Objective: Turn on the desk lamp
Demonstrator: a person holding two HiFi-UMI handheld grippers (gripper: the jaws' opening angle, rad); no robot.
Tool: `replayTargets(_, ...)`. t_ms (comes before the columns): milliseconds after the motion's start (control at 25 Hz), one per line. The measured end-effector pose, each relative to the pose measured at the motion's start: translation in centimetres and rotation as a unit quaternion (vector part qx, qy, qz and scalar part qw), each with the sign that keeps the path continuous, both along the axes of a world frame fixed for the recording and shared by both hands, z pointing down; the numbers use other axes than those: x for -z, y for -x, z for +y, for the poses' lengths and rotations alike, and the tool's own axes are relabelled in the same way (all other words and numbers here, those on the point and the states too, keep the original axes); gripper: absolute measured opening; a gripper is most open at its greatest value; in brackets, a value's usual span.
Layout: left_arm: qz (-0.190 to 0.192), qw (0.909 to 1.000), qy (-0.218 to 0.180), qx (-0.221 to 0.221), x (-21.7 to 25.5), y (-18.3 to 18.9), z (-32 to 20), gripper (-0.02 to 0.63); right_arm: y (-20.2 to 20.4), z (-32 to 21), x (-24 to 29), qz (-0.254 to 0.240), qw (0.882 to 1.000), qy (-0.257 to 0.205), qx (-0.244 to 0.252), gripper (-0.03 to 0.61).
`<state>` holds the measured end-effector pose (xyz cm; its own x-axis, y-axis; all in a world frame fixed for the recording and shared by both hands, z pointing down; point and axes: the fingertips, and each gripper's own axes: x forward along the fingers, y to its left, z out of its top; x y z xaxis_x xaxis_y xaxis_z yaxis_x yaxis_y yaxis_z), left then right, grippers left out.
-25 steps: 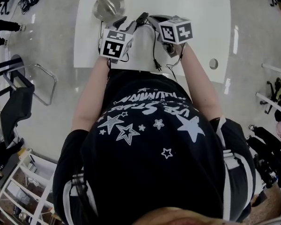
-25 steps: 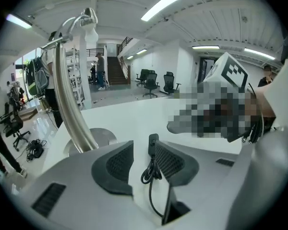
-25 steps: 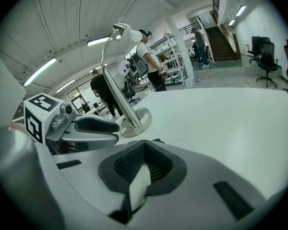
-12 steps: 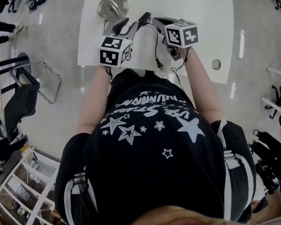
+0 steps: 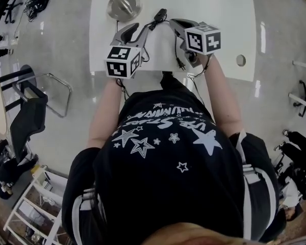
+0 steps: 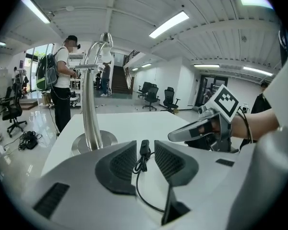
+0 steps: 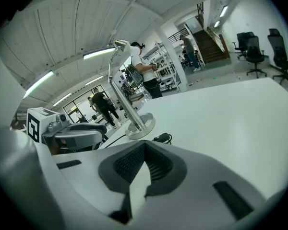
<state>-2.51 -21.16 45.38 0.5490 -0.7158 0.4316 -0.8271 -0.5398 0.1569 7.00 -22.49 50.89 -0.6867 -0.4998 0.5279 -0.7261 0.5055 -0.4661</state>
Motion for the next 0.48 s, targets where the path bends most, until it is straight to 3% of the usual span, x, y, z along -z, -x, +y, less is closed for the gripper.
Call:
replayTargets(360, 0.026, 0.9992, -0.006, -0.029, 1.5, 2.1, 3.6, 0.126, 0.7, 3.6, 1.5, 0.003, 0.999, -0.011, -0.046, 0.003)
replayTargets(480, 0.027, 0.9991, -0.012, -0.032, 1.8, 2.7, 4.7, 0.064, 1.2, 5.0, 2.0, 0.006, 0.998, -0.016, -0.052, 0.003)
